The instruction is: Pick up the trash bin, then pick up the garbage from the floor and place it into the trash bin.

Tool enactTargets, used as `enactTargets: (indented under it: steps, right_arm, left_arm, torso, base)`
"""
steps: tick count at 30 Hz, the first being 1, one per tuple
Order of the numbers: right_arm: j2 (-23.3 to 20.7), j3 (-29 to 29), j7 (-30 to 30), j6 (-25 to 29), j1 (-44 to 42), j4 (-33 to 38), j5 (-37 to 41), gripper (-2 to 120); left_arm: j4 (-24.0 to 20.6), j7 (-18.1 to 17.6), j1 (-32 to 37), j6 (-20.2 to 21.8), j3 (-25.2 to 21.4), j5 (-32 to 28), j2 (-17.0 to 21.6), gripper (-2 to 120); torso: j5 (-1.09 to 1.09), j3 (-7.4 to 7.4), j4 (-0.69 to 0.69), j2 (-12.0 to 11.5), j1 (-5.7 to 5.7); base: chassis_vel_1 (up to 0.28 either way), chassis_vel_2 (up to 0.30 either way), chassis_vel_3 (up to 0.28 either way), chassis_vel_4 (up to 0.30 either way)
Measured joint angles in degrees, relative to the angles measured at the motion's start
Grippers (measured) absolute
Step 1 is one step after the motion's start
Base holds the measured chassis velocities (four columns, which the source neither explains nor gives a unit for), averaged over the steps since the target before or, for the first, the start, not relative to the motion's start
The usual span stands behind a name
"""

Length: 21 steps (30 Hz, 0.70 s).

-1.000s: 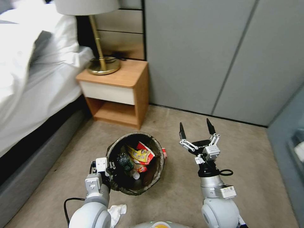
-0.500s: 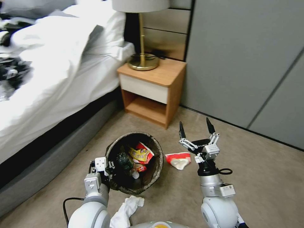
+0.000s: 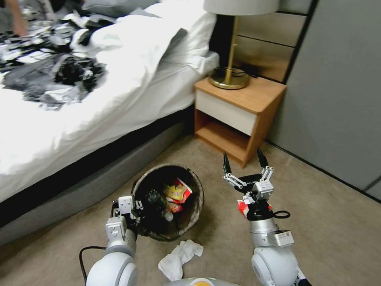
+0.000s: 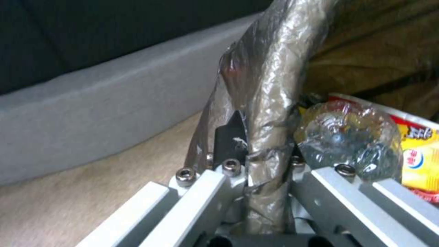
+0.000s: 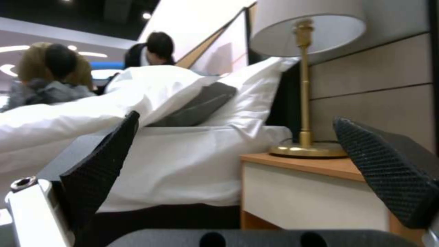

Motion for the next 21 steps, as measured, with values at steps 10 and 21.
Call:
enactTargets:
  steps: [10,21]
  right_arm:
    - [0.0,0.4,-0.1,0.2,0.4,-0.7,0.1,100]
    - [0.2,0.3,-0.2,0.1,0.4,-0.6,0.2,100]
  left_arm:
    - [0.1,0.0,-0.2,0.0,0.2,-0.2,-0.1,0]
    - [0.1,0.0,-0.3,0.2,0.3,-0.3,-0.1,0]
  torso:
    - [0.01,0.0,-0.02,0.0,0.0]
    - [0.01,0.0,-0.02,0.0,0.0]
  base:
    - [0.007,0.012,0.007,0.005]
    - [0.0,0.0,0.0,0.0]
